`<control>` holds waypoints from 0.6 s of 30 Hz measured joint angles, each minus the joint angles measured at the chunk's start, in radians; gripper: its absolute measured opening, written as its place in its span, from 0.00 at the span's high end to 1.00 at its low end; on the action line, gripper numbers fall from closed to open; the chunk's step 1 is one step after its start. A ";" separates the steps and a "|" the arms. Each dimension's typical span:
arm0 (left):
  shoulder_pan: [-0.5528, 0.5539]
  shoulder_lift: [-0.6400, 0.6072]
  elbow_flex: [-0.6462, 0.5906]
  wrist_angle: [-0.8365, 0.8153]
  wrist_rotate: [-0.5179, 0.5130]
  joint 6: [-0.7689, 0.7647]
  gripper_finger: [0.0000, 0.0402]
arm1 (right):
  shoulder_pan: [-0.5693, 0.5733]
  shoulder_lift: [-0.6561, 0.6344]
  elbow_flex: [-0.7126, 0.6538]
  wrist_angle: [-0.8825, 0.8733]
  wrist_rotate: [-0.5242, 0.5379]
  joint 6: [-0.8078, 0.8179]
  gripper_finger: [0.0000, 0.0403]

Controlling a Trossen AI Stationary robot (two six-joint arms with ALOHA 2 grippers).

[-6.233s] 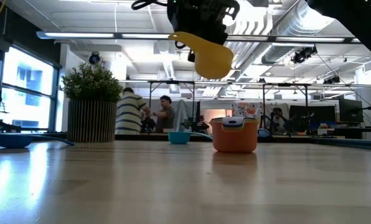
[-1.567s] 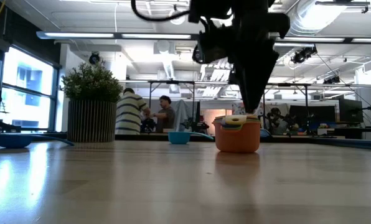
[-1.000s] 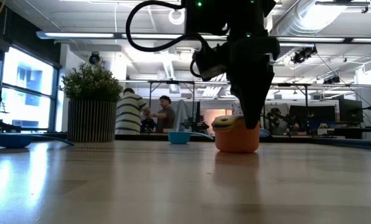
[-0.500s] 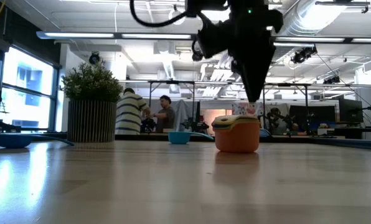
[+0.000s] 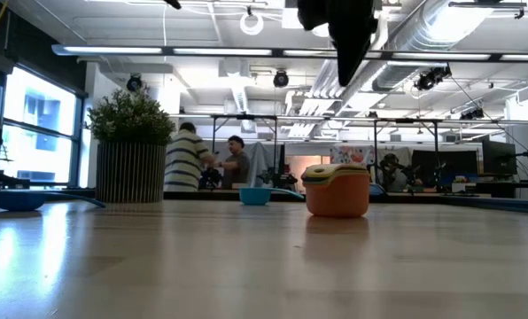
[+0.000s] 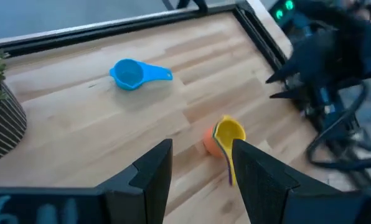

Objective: Nest measuring cups in basket
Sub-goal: Stack the light blue measuring cup on top of the yellow measuring cup

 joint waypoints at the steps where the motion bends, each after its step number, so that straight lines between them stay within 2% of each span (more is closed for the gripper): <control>1: 0.015 0.000 0.000 0.012 0.000 -0.005 0.61 | -0.016 -0.018 0.000 0.003 0.006 0.000 0.74; 6: 0.097 0.000 0.000 0.142 0.000 -0.001 0.61 | -0.111 -0.097 0.000 0.001 0.025 -0.008 0.74; 16: 0.277 0.017 0.000 0.415 0.002 0.153 0.61 | -0.273 -0.194 0.000 0.003 0.026 -0.086 0.74; 18: 0.317 0.036 0.000 0.457 0.034 0.181 0.61 | -0.291 -0.196 0.000 0.004 0.025 -0.110 0.74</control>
